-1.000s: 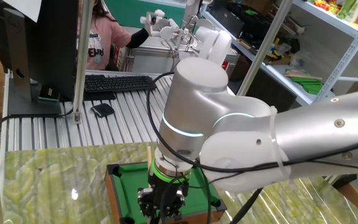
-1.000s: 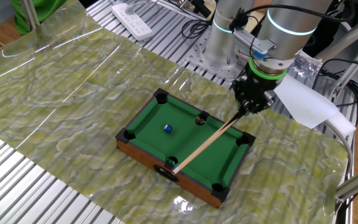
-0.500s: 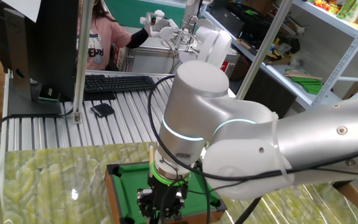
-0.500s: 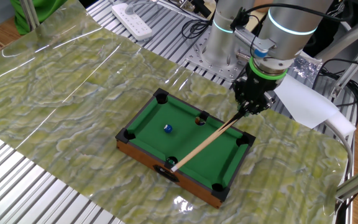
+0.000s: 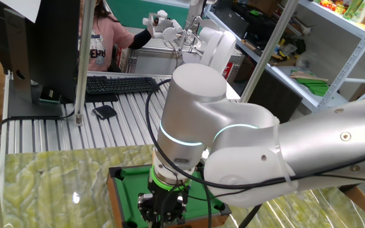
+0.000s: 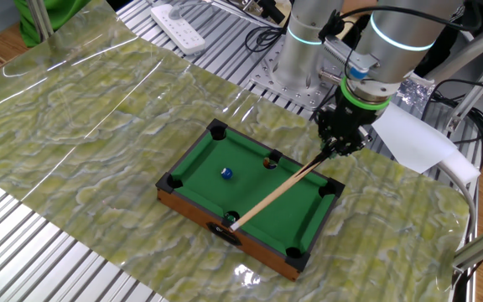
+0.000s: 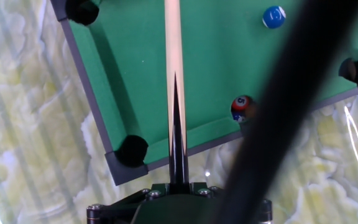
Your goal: Hit the pool ball
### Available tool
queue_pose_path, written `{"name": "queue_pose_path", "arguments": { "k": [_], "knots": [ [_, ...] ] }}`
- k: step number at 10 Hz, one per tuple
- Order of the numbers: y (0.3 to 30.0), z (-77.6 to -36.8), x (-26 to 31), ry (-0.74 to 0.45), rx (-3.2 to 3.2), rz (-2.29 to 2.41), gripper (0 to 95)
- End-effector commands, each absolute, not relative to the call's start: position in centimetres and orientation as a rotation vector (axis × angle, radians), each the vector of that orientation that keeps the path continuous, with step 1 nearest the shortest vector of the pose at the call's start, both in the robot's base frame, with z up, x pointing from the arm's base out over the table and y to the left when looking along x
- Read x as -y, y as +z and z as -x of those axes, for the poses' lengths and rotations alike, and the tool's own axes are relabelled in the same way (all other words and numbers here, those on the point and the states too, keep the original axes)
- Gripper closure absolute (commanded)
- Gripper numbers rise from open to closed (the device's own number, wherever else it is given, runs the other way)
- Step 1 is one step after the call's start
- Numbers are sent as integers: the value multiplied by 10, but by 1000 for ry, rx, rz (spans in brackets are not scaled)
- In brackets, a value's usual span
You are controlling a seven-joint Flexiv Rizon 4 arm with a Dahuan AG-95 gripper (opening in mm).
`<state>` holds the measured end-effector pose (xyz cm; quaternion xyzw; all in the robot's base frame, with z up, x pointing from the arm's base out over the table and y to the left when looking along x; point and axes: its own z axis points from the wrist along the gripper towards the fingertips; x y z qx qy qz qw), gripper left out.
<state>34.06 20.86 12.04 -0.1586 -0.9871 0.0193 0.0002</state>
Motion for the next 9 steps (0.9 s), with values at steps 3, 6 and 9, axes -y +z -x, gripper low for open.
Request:
{"name": "queue_pose_path", "arguments": {
  "k": [3,6,9],
  "knots": [
    [121,-339,-207,57,3103,494,570],
    [123,-339,-207,55,3103,492,570],
    [137,-335,-203,59,3097,451,570]
  ]
}}
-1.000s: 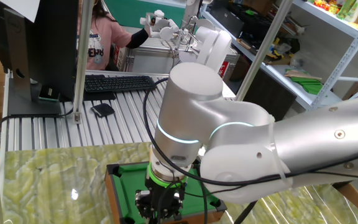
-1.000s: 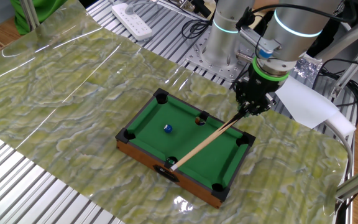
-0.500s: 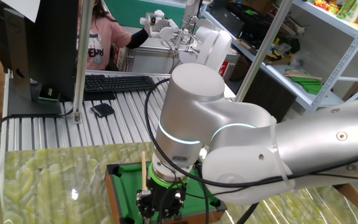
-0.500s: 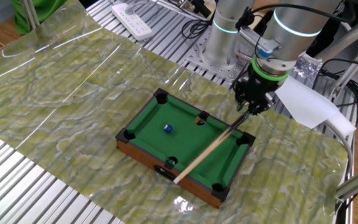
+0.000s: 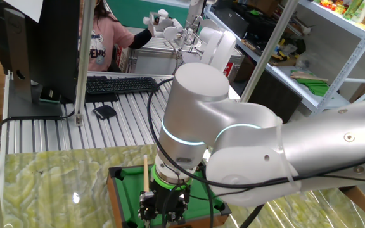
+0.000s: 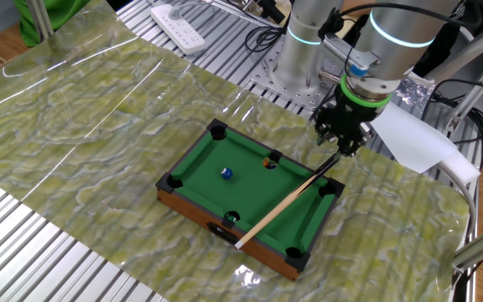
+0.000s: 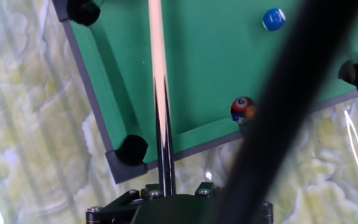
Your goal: Hit the pool ball
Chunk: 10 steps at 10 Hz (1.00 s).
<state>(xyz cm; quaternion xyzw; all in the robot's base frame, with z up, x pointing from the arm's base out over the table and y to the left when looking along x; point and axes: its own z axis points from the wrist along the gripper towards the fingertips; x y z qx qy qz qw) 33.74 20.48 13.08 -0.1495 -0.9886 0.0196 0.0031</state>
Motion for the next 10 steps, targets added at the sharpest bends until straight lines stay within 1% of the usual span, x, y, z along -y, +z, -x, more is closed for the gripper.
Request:
{"name": "queue_pose_path", "arguments": {
  "k": [1,5,6,10],
  "knots": [
    [142,-333,-201,60,3096,426,760],
    [160,-325,-196,61,3108,277,760],
    [163,-323,-195,60,3107,249,950],
    [171,-319,-193,77,3121,-38,950]
  ]
}}
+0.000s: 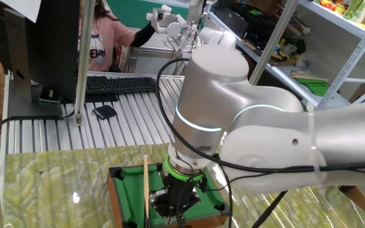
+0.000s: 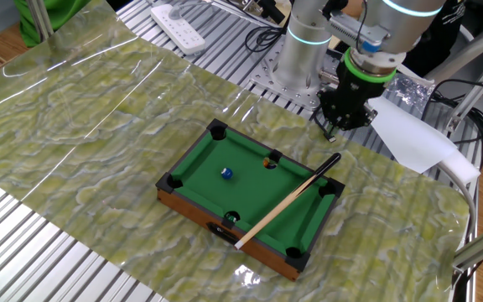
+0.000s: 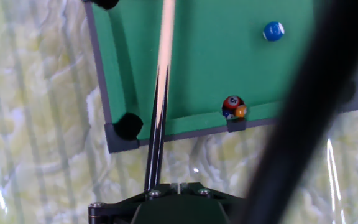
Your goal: Hit the pool ball
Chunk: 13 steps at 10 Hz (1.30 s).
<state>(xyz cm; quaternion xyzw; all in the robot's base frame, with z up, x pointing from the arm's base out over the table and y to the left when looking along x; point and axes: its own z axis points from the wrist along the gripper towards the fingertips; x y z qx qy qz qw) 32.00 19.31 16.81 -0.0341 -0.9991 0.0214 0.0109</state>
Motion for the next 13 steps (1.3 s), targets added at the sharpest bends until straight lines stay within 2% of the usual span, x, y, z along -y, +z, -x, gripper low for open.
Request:
{"name": "queue_pose_path", "arguments": {
  "k": [1,5,9,13],
  "knots": [
    [172,-318,-192,77,3121,-112,950],
    [182,-311,-188,168,3083,-322,950],
    [182,-304,-173,112,3086,-367,950],
    [182,-304,-173,117,3125,-337,950]
  ]
}}
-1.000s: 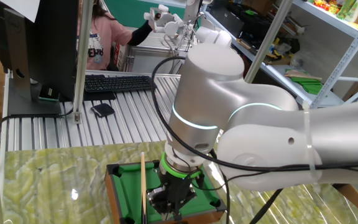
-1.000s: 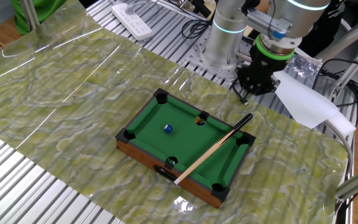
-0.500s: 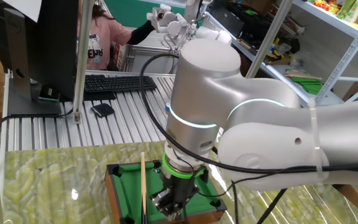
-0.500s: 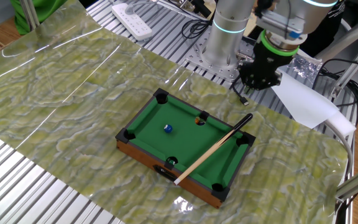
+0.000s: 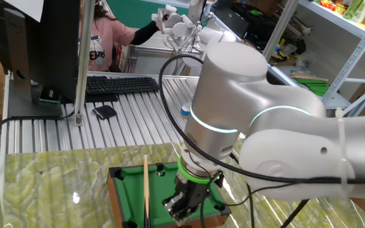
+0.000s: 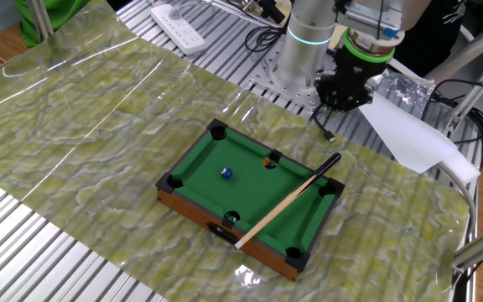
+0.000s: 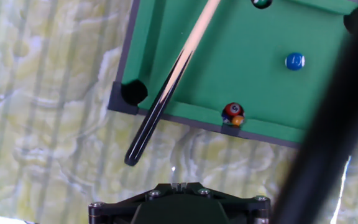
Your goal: Hit the pool ball
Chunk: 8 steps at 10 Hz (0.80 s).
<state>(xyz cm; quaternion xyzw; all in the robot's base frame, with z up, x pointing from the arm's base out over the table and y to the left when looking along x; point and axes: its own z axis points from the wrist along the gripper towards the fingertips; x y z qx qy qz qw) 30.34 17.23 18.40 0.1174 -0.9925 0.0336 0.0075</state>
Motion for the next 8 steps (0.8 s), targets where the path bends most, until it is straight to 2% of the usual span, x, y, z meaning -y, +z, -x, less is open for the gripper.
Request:
{"name": "queue_pose_path", "arguments": {
  "k": [1,5,8],
  "knots": [
    [182,-304,-173,119,3129,-335,950],
    [179,-304,-174,120,3138,-280,950],
    [186,-311,-191,134,3139,-203,950]
  ]
}}
